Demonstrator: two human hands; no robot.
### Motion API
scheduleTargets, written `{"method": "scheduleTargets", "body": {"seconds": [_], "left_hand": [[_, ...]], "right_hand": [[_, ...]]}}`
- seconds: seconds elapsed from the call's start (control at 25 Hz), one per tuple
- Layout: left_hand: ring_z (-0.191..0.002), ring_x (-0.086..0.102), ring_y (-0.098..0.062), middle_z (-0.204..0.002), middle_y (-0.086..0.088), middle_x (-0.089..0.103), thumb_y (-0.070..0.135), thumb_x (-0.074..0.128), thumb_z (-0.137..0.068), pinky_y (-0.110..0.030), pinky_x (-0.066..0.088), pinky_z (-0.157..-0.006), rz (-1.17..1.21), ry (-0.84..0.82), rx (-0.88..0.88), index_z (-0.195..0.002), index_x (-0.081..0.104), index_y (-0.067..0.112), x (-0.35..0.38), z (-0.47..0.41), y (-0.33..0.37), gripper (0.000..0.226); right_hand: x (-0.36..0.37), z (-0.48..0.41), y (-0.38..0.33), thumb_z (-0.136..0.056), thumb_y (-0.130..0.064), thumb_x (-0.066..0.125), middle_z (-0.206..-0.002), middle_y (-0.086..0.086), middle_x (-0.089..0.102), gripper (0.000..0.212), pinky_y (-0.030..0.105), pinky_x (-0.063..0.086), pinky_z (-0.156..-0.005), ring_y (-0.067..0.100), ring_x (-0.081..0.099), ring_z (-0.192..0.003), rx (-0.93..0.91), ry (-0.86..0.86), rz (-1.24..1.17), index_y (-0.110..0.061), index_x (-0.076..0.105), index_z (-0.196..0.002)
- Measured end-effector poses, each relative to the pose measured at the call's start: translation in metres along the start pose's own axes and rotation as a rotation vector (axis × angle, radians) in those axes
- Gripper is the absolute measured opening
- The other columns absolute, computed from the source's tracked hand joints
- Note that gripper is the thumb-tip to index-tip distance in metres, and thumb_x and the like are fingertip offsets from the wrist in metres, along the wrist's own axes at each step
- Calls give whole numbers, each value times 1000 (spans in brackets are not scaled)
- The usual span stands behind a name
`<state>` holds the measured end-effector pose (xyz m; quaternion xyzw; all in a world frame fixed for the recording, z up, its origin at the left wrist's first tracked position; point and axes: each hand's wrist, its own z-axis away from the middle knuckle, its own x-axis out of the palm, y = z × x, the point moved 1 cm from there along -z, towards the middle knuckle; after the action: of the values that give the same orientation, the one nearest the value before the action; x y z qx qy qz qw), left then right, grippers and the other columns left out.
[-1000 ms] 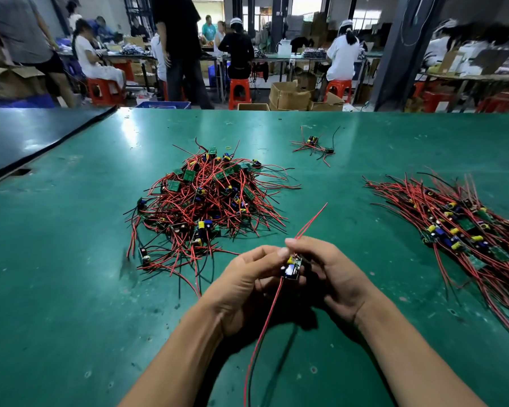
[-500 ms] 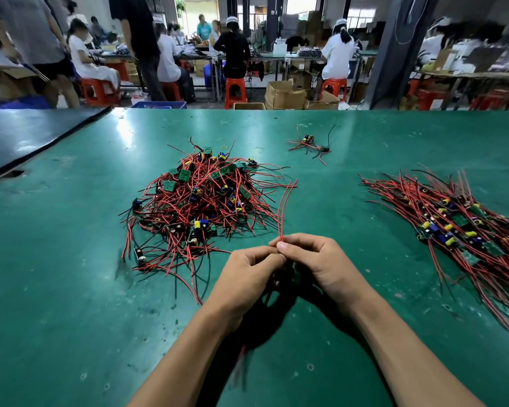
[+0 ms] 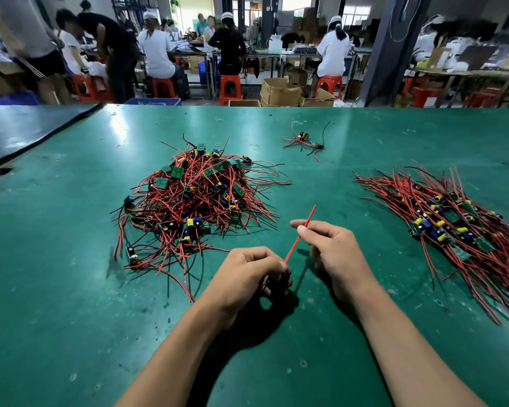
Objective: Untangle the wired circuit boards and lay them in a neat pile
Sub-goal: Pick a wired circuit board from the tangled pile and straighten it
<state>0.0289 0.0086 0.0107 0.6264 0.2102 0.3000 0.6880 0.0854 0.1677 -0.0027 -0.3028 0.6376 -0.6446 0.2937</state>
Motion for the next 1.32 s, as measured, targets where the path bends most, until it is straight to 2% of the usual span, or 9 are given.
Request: {"method": "scheduleTargets", "body": {"seconds": [0.12,0.24,0.32,0.48,0.76,0.96,1.16,1.24,1.32], "left_hand": [[-54,62,-22,-68,-15,68,-2,60,-85,-25,51,-53,18,46,19,-70,68,6,3,0,-1,19],[-59,66,-29,-74,-20,69,5,59,-92,-36,55,-61,35,133,57,-77,67,-2,2,-1,-5,18],[-66,67,-34,-78,-26,69,7,57,-95,-45,56,-68,31,140,72,-82,63,-9,0,-1,-6,21],[-53,62,-24,-67,-17,65,6,60,-92,-33,56,-55,28,52,43,-75,67,1,0,5,-2,19],[-55,58,-21,-66,-12,67,9,65,-89,-27,46,-59,-69,-86,72,-70,70,8,1,9,-1,19],[-58,57,-22,-67,-11,68,21,70,-80,-27,46,-60,-54,-173,73,-68,72,12,-1,7,-4,15],[-58,57,-23,-68,-13,68,23,69,-80,-28,45,-60,-40,-226,39,-69,71,11,-2,6,-5,16],[-57,59,-23,-69,-13,68,21,70,-82,-27,47,-59,-44,-201,32,-69,71,11,-1,7,-4,16],[-56,62,-22,-73,-15,70,17,67,-89,-26,51,-56,30,-50,25,-70,71,10,1,4,-4,20]], "right_hand": [[3,1,0,-96,-27,64,-52,-4,24,21,18,16,-39,9,19,-40,39,39,-76,-10,76,-96],[18,12,1,-90,-37,69,-57,-1,38,39,17,26,-36,10,29,-45,188,-241,-173,0,73,-99],[26,20,1,-94,-29,66,-61,8,43,35,16,30,-35,14,32,-47,209,-376,-170,6,71,-98],[19,13,-3,-92,-15,68,-48,-4,39,17,15,24,-33,6,25,-38,174,-213,-190,1,71,-91],[5,1,-7,-96,-20,62,-50,-9,47,23,15,21,-32,3,24,-35,183,49,-433,-2,64,-82],[-1,-1,-16,-95,-24,62,-51,-3,31,35,16,17,-27,4,20,-28,398,50,-792,-6,52,-66],[0,1,-15,-88,-21,64,-50,-3,28,33,15,16,-27,5,20,-29,417,5,-938,-7,51,-61],[1,0,-14,-88,-26,64,-49,-4,31,31,15,17,-28,4,22,-29,392,-13,-923,-9,53,-64],[1,1,-14,-87,-42,66,-57,-5,38,35,15,22,-31,3,26,-33,324,36,-708,-8,62,-79]]}}
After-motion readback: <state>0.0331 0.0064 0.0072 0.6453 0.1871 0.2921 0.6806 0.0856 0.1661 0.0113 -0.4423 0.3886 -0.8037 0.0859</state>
